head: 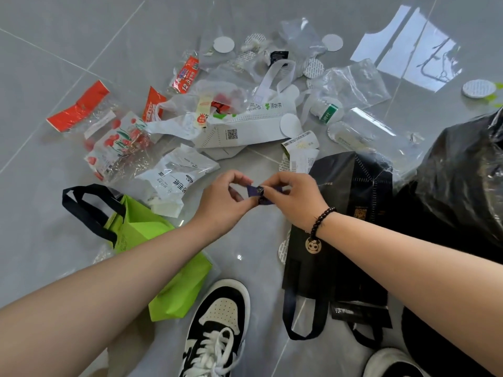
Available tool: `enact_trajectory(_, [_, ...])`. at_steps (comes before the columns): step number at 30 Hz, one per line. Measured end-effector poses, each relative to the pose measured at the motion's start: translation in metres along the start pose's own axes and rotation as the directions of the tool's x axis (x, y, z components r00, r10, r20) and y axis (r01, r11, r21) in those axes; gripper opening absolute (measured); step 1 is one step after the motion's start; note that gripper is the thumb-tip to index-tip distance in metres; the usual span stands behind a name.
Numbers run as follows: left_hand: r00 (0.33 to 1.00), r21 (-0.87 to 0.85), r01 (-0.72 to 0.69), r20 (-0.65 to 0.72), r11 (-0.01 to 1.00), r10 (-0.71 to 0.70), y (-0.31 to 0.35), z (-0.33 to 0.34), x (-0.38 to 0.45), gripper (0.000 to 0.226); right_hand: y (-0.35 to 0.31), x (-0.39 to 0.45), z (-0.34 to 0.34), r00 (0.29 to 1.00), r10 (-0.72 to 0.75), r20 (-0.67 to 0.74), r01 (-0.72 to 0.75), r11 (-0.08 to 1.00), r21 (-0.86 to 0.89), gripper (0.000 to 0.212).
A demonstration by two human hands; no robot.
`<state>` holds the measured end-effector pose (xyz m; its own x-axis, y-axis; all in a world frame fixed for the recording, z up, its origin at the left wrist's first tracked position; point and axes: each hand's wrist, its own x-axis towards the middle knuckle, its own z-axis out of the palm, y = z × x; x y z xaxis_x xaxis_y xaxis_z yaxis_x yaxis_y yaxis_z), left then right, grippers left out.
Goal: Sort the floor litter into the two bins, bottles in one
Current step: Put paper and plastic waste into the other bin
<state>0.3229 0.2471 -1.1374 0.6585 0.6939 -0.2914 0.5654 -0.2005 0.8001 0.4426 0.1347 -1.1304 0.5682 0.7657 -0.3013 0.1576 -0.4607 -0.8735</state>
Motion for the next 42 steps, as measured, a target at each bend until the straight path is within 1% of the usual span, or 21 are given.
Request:
enact_trajectory(2, [0.991,0.117,-0.095,-0.081,0.989,0.105,0.0,-0.017,0.014,0.043,0.0,0.005,-0.003,0.998,0.017,-0.063,-0.017,1.0,-0.006,0.014])
enact_trajectory(4, [0.973,0.37,-0.074,-0.178,0.926,0.149,-0.01,-0.04,0.033,0.061,0.002,0.008,-0.005,0.993,0.049,-0.11,-0.047,0.999,0.015,0.014])
enact_trajectory(6, [0.977,0.591,0.129,-0.215,0.796,0.001,-0.028,-0.062,0.05,0.086,0.005,0.007,-0.005,0.989,0.085,-0.121,-0.08,0.996,0.044,0.011])
enact_trajectory(8, [0.955,0.677,0.291,-0.172,0.676,-0.24,-0.049,-0.078,0.059,0.109,0.007,0.004,-0.002,0.99,0.115,-0.088,-0.11,0.993,0.05,0.009])
enact_trajectory(9, [0.933,0.684,0.328,-0.127,0.651,-0.336,-0.056,-0.083,0.059,0.115,0.008,0.002,-0.001,0.989,0.13,-0.065,-0.127,0.991,0.053,0.007])
enact_trajectory(11, [0.916,0.676,0.312,-0.027,0.668,-0.401,-0.063,-0.088,0.057,0.112,0.005,-0.001,0.0,0.985,0.172,-0.031,-0.169,0.981,0.09,0.001])
enact_trajectory(14, [0.971,0.671,0.168,0.012,0.722,-0.238,-0.054,-0.082,0.049,0.091,-0.006,-0.003,-0.005,0.979,0.201,-0.031,-0.191,0.962,0.195,0.013])
enact_trajectory(17, [0.994,0.502,0.107,-0.022,0.858,-0.112,-0.021,-0.071,0.038,0.07,-0.023,-0.002,-0.015,0.979,0.169,-0.111,-0.133,0.952,0.274,0.015])
enact_trajectory(20, [0.988,0.167,0.149,-0.068,0.975,-0.14,0.011,-0.061,0.031,0.039,-0.041,0.0,-0.028,0.967,0.146,-0.211,-0.077,0.949,0.305,0.018])
enact_trajectory(22, [0.979,-0.125,0.197,-0.016,0.972,-0.201,0.03,-0.057,0.025,0.027,-0.052,-0.003,-0.04,0.959,0.144,-0.246,-0.062,0.948,0.313,0.023])
enact_trajectory(24, [0.976,-0.32,0.216,0.088,0.923,-0.198,0.045,-0.053,0.017,0.027,-0.06,-0.008,-0.051,0.951,0.116,-0.286,-0.034,0.96,0.277,0.028])
enact_trajectory(26, [0.987,-0.327,0.095,0.153,0.94,-0.047,0.054,-0.046,0.007,0.04,-0.066,-0.017,-0.065,0.936,0.114,-0.333,-0.023,0.964,0.265,0.029])
enact_trajectory(29, [0.955,-0.185,-0.218,0.16,0.958,0.248,0.059,-0.035,-0.002,0.056,-0.071,-0.028,-0.085,0.933,0.186,-0.308,-0.095,0.953,0.287,0.022])
enact_trajectory(30, [0.927,-0.147,-0.312,0.17,0.939,0.335,0.062,-0.03,-0.005,0.059,-0.072,-0.034,-0.092,0.947,0.195,-0.256,-0.128,0.958,0.255,0.031])
enact_trajectory(32, [0.871,-0.067,-0.452,0.185,0.89,0.456,0.07,-0.022,-0.012,0.066,-0.073,-0.049,-0.101,0.972,0.208,-0.108,-0.192,0.97,0.147,0.067])
enact_trajectory(34, [0.824,-0.05,-0.529,0.207,0.847,0.527,0.082,-0.015,-0.021,0.068,-0.07,-0.067,-0.105,0.969,0.245,0.011,-0.245,0.961,0.127,0.101])
enact_trajectory(35, [0.805,-0.062,-0.552,0.22,0.831,0.551,0.087,-0.012,-0.027,0.066,-0.067,-0.074,-0.107,0.963,0.264,0.053,-0.269,0.951,0.151,0.107])
enact_trajectory(36, [0.794,-0.08,-0.563,0.221,0.822,0.566,0.093,-0.008,-0.033,0.062,-0.063,-0.08,-0.109,0.956,0.282,0.084,-0.293,0.939,0.182,0.109])
enact_trajectory(38, [0.822,-0.152,-0.516,0.188,0.843,0.537,0.104,0.0,-0.045,0.055,-0.056,-0.091,-0.115,0.941,0.307,0.143,-0.334,0.912,0.236,0.106])
enact_trajectory(40, [0.898,-0.334,-0.339,0.164,0.88,0.408,0.115,0.007,-0.056,0.045,-0.05,-0.101,-0.122,0.932,0.298,0.207,-0.348,0.893,0.286,0.093])
enact_trajectory(42, [0.944,-0.492,-0.141,0.196,0.859,0.267,0.123,0.015,-0.062,0.044,-0.047,-0.112,-0.125,0.943,0.239,0.232,-0.311,0.883,0.352,0.076])
